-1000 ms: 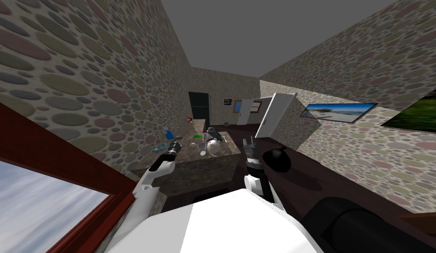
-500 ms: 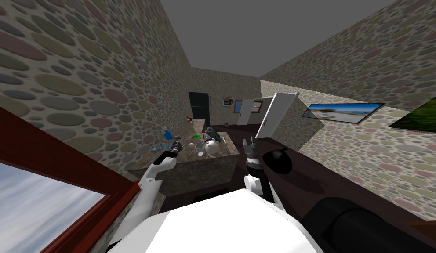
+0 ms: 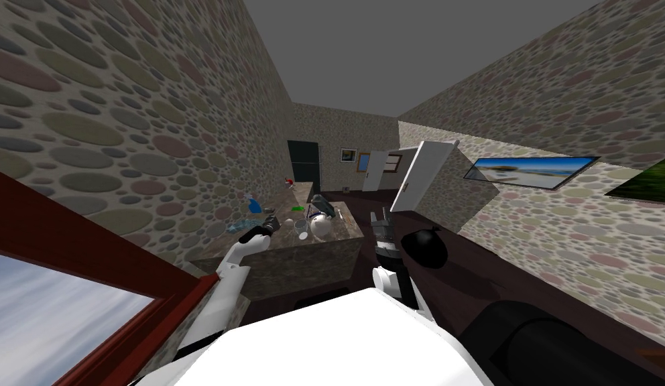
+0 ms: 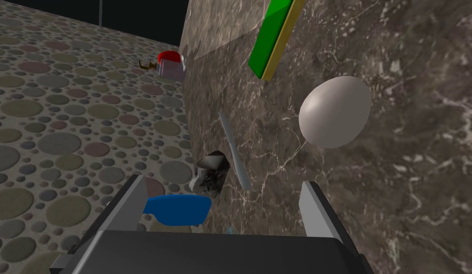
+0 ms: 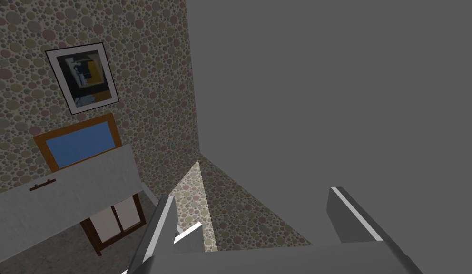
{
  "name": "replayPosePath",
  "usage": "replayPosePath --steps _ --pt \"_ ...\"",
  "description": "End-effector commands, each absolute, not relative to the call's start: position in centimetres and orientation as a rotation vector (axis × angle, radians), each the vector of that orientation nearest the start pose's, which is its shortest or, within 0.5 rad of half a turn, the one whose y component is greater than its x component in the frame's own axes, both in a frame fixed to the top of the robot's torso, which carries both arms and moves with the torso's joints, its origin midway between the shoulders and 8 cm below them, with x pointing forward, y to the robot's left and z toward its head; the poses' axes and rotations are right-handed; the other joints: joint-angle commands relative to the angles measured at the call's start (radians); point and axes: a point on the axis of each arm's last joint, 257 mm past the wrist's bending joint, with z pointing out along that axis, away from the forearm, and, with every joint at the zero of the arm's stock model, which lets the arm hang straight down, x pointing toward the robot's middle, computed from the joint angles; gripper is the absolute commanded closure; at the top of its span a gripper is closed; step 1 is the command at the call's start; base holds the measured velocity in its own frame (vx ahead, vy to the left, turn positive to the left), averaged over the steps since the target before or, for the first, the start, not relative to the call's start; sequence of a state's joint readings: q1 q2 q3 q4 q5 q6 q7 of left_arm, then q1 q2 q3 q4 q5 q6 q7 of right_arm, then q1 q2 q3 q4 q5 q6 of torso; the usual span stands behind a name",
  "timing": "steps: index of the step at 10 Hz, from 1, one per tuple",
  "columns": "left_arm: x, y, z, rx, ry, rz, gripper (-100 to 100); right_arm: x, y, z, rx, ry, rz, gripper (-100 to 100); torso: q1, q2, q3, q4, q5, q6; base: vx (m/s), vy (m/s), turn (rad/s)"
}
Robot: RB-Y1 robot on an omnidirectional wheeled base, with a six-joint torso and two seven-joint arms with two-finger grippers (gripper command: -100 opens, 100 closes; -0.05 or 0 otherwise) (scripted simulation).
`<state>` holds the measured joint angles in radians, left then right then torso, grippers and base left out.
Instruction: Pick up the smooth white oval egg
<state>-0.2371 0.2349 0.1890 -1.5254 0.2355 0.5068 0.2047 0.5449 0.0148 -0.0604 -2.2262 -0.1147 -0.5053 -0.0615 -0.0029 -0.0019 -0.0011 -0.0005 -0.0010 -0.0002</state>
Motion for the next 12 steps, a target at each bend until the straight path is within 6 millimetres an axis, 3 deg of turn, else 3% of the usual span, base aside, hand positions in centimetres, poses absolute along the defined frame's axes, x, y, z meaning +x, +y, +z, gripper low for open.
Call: replayPosePath --steps 1,12 --pt "60.0 34.6 -23.0 -1.716 1.202 -1.126 -100 34.0 -32.3 -1.2 0.826 0.557 1.326 0 0.000 0.000 0.000 0.000 0.000 0.000 0.018 -0.063 0.027" --pt "61.4 35.2 -27.1 -1.965 1.341 -0.945 -100 34.0 -32.3 -1.2 0.826 0.557 1.326 0 0.001 -0.001 0.000 0.000 0.000 0.000 0.026 -0.043 0.023"
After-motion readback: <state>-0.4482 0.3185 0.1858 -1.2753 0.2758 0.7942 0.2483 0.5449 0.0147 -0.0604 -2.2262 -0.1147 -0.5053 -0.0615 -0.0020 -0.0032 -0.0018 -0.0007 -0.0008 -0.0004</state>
